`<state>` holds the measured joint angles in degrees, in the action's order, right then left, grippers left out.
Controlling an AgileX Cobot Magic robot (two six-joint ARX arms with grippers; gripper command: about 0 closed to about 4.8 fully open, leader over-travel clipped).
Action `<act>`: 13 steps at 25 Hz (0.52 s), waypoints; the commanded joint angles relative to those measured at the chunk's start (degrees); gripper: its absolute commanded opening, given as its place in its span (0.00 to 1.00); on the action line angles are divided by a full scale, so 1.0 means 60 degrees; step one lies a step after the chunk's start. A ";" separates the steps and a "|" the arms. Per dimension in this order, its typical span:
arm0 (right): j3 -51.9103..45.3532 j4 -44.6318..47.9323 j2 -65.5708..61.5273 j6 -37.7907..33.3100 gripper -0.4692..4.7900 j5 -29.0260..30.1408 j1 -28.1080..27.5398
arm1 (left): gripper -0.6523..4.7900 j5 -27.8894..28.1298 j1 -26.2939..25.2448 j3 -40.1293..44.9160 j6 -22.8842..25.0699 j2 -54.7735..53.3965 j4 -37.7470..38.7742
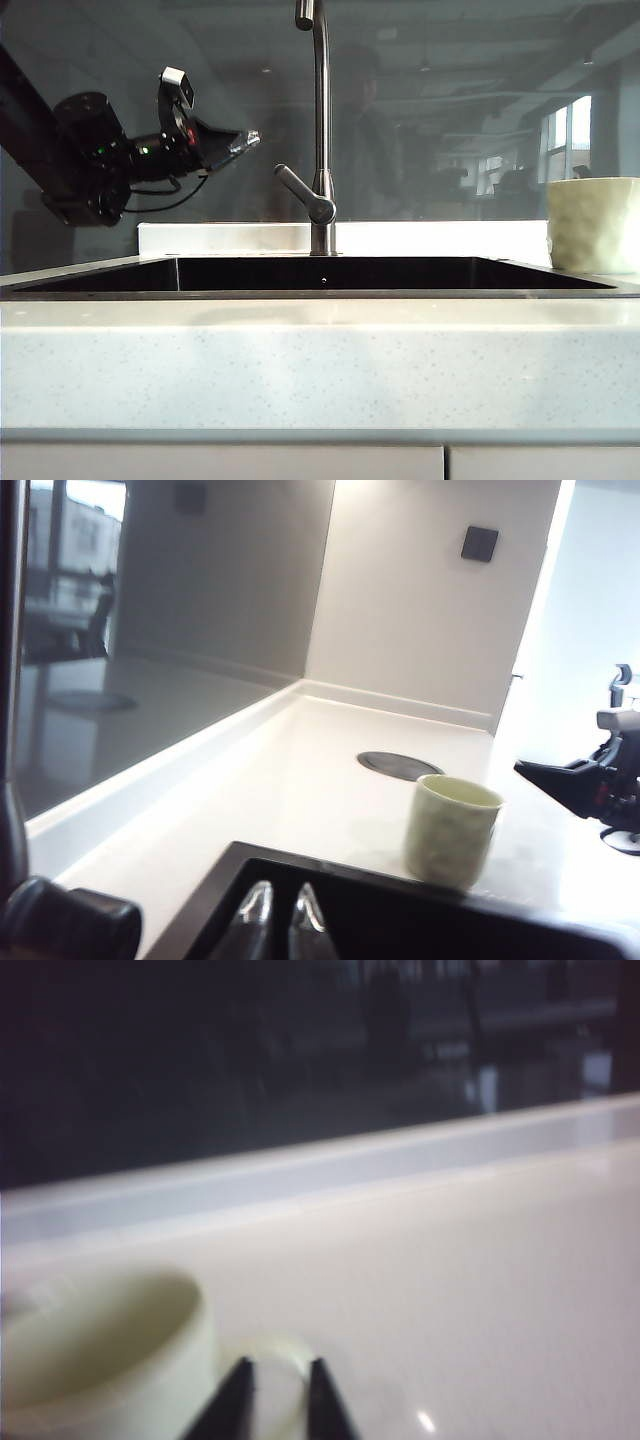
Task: Pick up the mug next to the sink, go to the faucet to get some water, pour the water into the sink, and finally put the mug back to its place.
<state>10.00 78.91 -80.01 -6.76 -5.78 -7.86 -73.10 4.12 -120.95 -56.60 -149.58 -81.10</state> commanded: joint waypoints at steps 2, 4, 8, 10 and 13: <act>-0.0135 -0.1071 0.1738 -0.0412 0.08 0.0066 0.0200 | 0.12 -0.0215 -0.0069 -0.0047 -0.0940 0.0692 -0.0452; -0.0084 -0.2208 0.2659 -0.0415 0.08 0.0066 0.0357 | 0.12 -0.0102 -0.0069 -0.0047 -0.0965 0.1096 -0.0452; -0.0069 -0.4452 0.4677 -0.0419 0.08 0.0058 0.0849 | 0.12 0.0000 -0.0076 -0.0047 -0.0892 0.2379 -0.0448; -0.0069 -0.5304 0.5504 -0.0426 0.08 0.0077 0.1005 | 0.12 0.0058 -0.0098 -0.0047 -0.0900 0.3045 -0.0448; -0.0069 -0.6029 0.6349 -0.0535 0.08 0.0135 0.1188 | 0.13 0.0146 -0.0215 0.0044 -0.0998 0.3916 -0.0444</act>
<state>9.37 44.84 -43.64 -9.26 -5.34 -1.23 -72.84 3.31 -121.05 -62.24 -128.44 -81.10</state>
